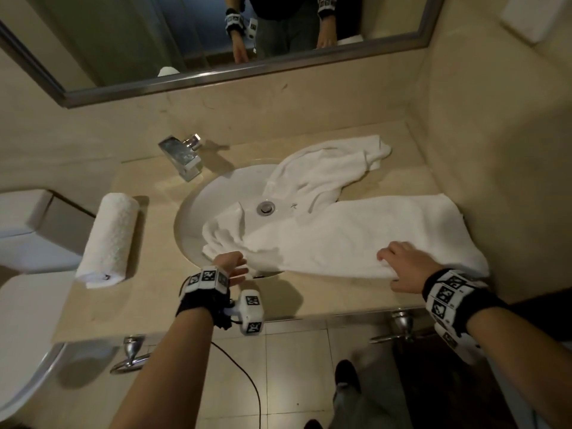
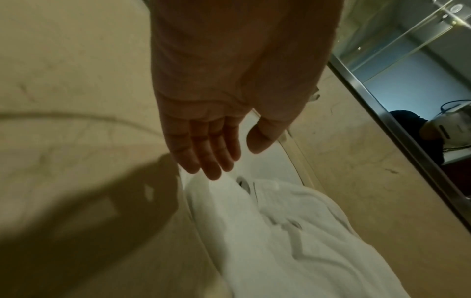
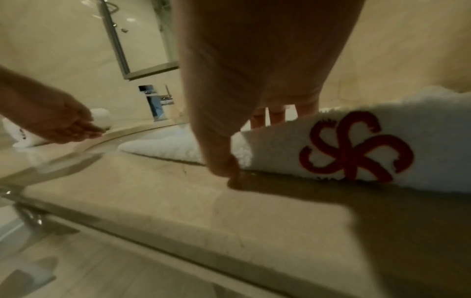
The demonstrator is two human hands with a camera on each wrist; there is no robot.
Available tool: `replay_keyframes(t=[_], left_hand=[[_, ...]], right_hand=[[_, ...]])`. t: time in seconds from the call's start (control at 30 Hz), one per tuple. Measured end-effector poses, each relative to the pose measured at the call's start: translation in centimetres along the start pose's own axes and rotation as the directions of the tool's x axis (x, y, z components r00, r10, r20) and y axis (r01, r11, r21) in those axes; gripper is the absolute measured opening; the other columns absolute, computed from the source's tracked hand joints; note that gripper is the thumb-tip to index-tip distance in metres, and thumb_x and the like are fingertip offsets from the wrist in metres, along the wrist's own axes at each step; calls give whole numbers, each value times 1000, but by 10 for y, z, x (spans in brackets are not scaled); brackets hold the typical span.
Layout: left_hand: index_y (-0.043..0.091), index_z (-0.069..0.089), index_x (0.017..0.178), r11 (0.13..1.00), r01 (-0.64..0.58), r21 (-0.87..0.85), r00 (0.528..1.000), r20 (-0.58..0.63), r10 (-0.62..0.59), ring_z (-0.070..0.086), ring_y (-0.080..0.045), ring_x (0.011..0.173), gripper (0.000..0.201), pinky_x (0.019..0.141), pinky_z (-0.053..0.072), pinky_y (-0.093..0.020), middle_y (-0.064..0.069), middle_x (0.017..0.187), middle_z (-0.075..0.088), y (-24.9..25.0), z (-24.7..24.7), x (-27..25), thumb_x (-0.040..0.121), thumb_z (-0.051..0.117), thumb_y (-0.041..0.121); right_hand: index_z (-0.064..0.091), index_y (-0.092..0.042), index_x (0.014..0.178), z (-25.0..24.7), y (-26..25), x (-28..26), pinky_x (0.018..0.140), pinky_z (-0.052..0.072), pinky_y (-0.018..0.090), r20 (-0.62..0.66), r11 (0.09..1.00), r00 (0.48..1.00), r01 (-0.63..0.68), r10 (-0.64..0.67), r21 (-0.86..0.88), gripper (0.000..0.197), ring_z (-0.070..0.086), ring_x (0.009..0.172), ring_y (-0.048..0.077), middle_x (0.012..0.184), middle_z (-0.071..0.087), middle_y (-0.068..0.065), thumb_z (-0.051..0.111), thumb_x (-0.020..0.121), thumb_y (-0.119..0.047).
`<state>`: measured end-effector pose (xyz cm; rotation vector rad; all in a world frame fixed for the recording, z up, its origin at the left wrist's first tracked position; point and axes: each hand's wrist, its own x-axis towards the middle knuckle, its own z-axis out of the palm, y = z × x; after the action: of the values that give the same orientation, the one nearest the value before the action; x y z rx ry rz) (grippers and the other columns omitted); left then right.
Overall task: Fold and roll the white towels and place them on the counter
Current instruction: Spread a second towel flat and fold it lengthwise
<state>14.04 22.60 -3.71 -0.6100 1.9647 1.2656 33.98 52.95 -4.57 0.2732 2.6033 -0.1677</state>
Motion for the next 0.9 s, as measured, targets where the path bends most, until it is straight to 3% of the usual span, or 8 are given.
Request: replay_keyframes(t=[0.2,0.37,0.43,0.53,0.63,0.67,0.77,0.9], left_hand=[[5,46,74,986,165,0,959,235,-161,51,-22,63,28,59,47,-32,-10,72,52,-7,51,-21,96,31,12],[-12,56,107,967,252,-32,915,333,-228,63,-32,91,48,86,47,-40,-21,95,66,-9,79,-27,102,28,27],[-10,57,104,957,257,-137,914,357,-194,62,-28,99,50,86,48,-36,-14,97,65,-9,86,-23,101,29,32],[5,46,73,967,172,-190,939,328,-103,54,-16,60,41,56,48,-27,-7,61,56,-8,90,-15,101,30,31],[7,51,100,996,-49,77,967,253,28,57,-24,84,24,63,49,-27,-12,100,57,-6,86,-23,100,35,24],[8,48,120,933,-156,323,968,240,78,56,-27,97,28,70,45,-27,-13,118,55,-4,82,-24,98,42,25],[21,32,140,407,-364,838,925,272,267,50,-26,119,78,93,40,-25,-3,137,48,-3,65,-22,74,68,42],[33,17,146,277,-340,899,934,288,213,45,-26,129,120,108,38,-37,-3,149,36,7,65,-1,42,71,54]], right_hand=[[46,-17,113,-9,-14,-5,75,36,29,-3,994,999,-40,40,-106,25,54,103,22,117,54,2,43,90,-8],[47,-23,98,-15,-14,-14,66,33,25,107,998,992,-61,61,-5,15,46,79,19,70,40,-7,47,88,-12],[53,-20,110,-18,-13,-19,66,34,25,129,998,990,-64,63,0,24,46,78,19,72,42,-5,47,88,-11],[54,-18,119,-17,-11,-25,69,35,25,157,998,985,-61,65,-31,31,45,80,17,90,51,1,48,89,-11],[54,-20,120,-13,-7,-29,71,38,26,179,997,981,-62,69,-44,34,47,81,17,107,62,6,49,88,-11],[55,-20,120,-12,-6,-30,72,41,27,181,997,981,-62,68,-42,34,49,82,18,109,63,6,49,88,-10],[55,-21,121,-7,-4,-33,81,45,30,188,997,980,-55,64,-50,35,59,97,23,110,63,6,49,87,-10],[54,-22,123,-6,0,-32,84,47,33,198,997,978,-58,66,-44,38,58,102,25,112,61,7,49,87,-10]])
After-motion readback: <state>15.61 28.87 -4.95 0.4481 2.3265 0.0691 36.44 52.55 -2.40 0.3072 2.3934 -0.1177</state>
